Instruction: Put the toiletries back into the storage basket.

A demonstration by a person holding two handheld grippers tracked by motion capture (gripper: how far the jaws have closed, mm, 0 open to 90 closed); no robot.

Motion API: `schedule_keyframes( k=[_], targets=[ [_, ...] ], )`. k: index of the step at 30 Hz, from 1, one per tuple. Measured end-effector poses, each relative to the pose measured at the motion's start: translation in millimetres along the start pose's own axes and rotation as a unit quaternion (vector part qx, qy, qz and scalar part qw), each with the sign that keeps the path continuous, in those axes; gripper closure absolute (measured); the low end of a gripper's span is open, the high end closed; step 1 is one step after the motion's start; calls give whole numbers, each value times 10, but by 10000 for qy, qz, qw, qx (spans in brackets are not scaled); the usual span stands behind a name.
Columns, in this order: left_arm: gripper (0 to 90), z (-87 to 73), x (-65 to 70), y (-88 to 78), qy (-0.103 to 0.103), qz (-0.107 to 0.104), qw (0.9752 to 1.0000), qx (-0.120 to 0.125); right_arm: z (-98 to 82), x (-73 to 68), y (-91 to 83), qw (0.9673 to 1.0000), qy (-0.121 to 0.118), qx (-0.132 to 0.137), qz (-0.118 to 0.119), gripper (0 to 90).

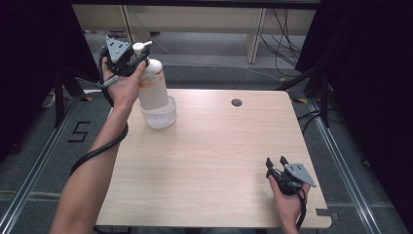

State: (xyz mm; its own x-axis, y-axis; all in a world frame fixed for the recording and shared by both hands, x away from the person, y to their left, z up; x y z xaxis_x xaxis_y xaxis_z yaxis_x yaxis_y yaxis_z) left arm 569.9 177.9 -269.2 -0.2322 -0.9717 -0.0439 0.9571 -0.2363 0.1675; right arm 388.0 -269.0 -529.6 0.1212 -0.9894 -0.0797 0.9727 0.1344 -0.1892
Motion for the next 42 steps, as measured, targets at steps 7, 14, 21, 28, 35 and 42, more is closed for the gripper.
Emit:
schedule_keyframes(
  k=[7,14,21,28,35,42],
  targets=[
    [585,-26,-22,43,-9,25,10000,-10,8,25,12,9998,-199,68,61,447],
    [585,-66,-38,98,-11,38,10000,-40,8,25,13,9997,-207,67,61,447],
    [585,-97,-44,127,-9,50,10000,-77,7,31,14,9996,-259,64,31,446],
    [585,-142,-30,159,-18,25,9999,-109,7,25,12,9997,-238,41,44,446],
    [585,-199,-18,173,-65,55,9998,-181,7,24,10,9997,-231,33,46,446],
    [585,-274,-16,187,-73,54,9996,-257,-3,-16,7,10000,-10,19,48,445]
  ],
)
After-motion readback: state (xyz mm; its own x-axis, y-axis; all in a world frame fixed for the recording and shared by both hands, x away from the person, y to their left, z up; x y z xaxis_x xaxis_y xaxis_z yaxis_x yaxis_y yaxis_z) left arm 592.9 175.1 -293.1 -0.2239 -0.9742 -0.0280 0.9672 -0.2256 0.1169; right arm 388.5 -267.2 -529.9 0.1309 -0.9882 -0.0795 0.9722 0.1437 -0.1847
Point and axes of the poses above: each handheld gripper's, and its own axes: y roughly forward along the jaws, z roughly out of its top, x roughly to its right, the point moved 5 cm from there along y, roughly forward along the jaws, and after that the axes turned 9 degrees about x, right-handed, at the moved point
